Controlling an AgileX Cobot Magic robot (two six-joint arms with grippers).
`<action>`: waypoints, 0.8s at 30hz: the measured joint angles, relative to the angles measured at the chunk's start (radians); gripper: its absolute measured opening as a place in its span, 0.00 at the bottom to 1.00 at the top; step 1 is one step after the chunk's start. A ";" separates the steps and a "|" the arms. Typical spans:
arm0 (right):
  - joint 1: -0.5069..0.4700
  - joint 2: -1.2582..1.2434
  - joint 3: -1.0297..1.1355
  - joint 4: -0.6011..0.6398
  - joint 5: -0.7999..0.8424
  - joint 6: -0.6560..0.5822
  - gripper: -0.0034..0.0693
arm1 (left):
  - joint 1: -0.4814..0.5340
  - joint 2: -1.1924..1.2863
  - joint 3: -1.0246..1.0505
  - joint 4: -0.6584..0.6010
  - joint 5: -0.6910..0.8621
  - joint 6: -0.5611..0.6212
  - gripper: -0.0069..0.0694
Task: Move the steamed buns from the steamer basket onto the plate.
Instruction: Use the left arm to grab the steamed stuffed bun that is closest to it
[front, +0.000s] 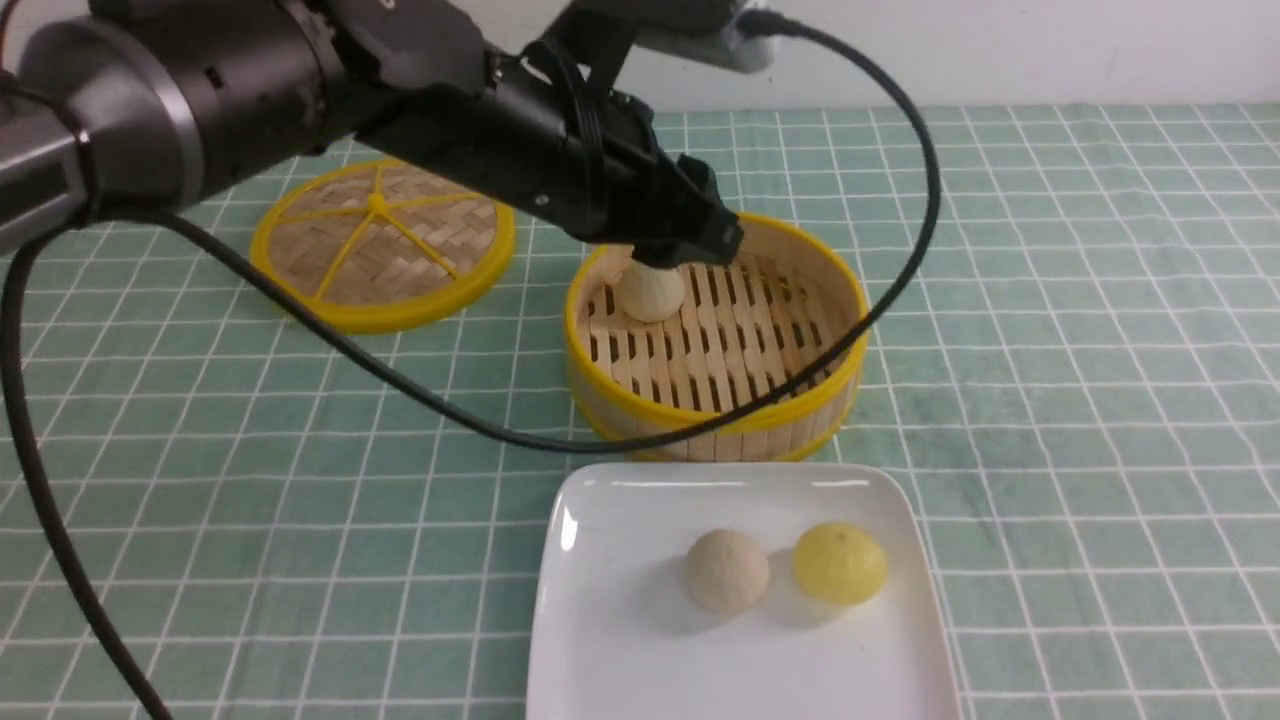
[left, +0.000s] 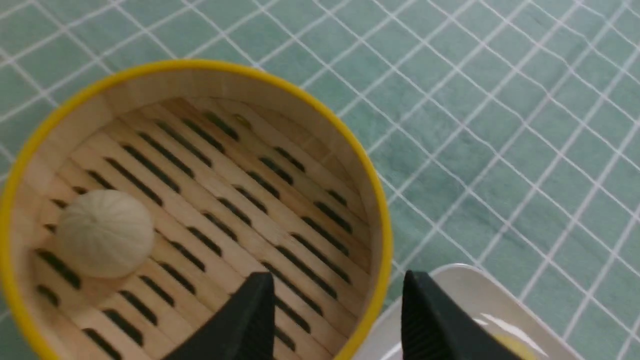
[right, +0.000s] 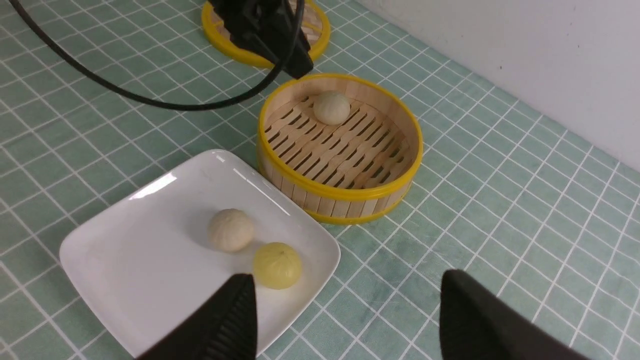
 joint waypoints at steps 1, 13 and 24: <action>0.000 0.000 0.000 0.000 0.000 -0.001 0.71 | 0.000 0.000 -0.014 0.067 -0.001 -0.048 0.56; 0.000 0.000 0.000 0.042 -0.005 -0.001 0.71 | 0.000 0.022 -0.145 0.722 -0.043 -0.619 0.55; 0.000 0.000 0.000 0.045 -0.028 0.015 0.71 | 0.000 0.271 -0.470 0.662 0.229 -0.598 0.55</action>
